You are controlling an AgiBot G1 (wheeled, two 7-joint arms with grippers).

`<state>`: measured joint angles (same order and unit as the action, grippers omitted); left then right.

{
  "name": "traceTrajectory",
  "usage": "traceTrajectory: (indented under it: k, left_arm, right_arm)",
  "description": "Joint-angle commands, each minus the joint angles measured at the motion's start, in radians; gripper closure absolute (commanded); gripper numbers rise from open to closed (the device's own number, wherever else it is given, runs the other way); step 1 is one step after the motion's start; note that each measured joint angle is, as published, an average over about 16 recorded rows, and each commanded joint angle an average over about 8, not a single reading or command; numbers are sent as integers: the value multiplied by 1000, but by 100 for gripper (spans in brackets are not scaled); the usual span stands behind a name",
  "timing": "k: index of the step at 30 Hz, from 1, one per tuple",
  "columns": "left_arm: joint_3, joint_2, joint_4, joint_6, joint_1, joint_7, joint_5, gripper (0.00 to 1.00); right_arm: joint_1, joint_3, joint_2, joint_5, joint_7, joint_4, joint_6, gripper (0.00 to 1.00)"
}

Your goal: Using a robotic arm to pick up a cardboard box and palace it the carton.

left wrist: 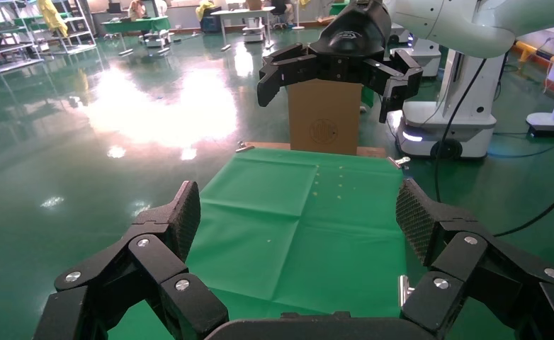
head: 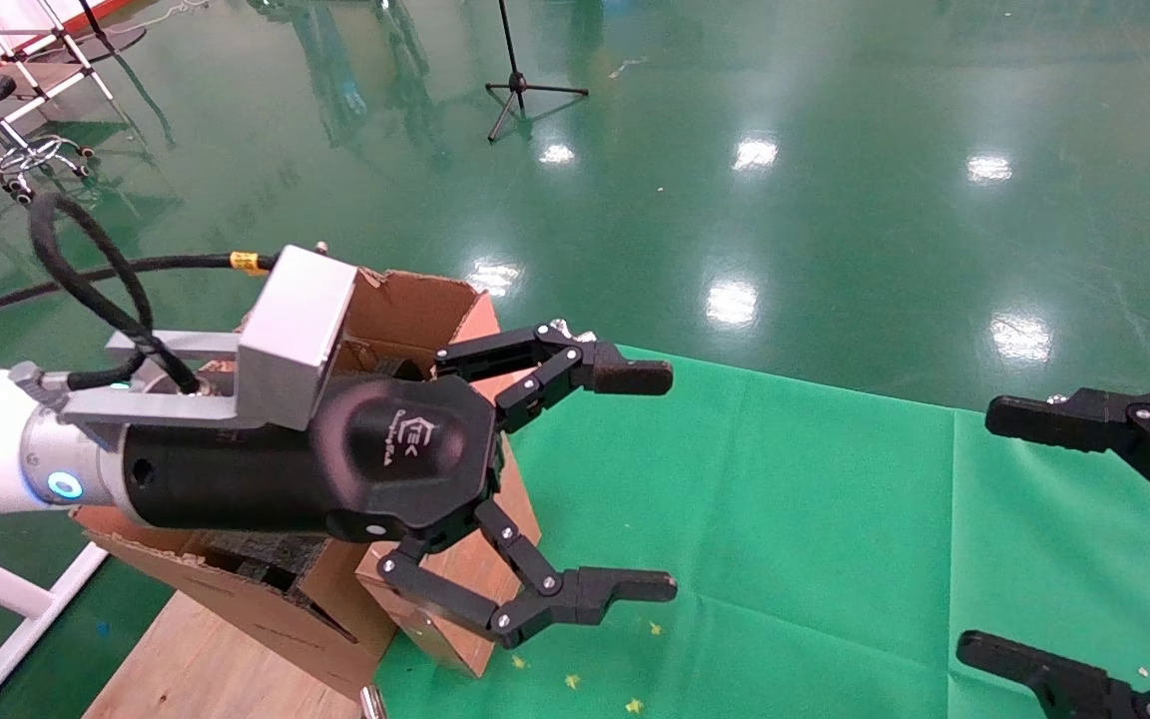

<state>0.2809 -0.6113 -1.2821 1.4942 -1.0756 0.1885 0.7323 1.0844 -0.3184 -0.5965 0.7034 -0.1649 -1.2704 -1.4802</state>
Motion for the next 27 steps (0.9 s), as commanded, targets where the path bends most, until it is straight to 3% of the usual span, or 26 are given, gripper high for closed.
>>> traceTrajectory:
  k: [1, 14, 17, 22, 27]
  left_arm:
    - [0, 0, 0, 0, 0, 0, 0, 0]
    - [0, 0, 0, 0, 0, 0, 0, 0]
    - [0, 0, 0, 0, 0, 0, 0, 0]
    - [12, 10, -6, -8, -14, 1, 45, 0]
    - [40, 26, -16, -33, -56, 15, 143, 0]
  right_arm:
    - [0, 0, 0, 0, 0, 0, 0, 0]
    - [0, 0, 0, 0, 0, 0, 0, 1]
    - [0, 0, 0, 0, 0, 0, 0, 29]
    - [0, 0, 0, 0, 0, 0, 0, 89]
    - [0, 0, 0, 0, 0, 0, 0, 100]
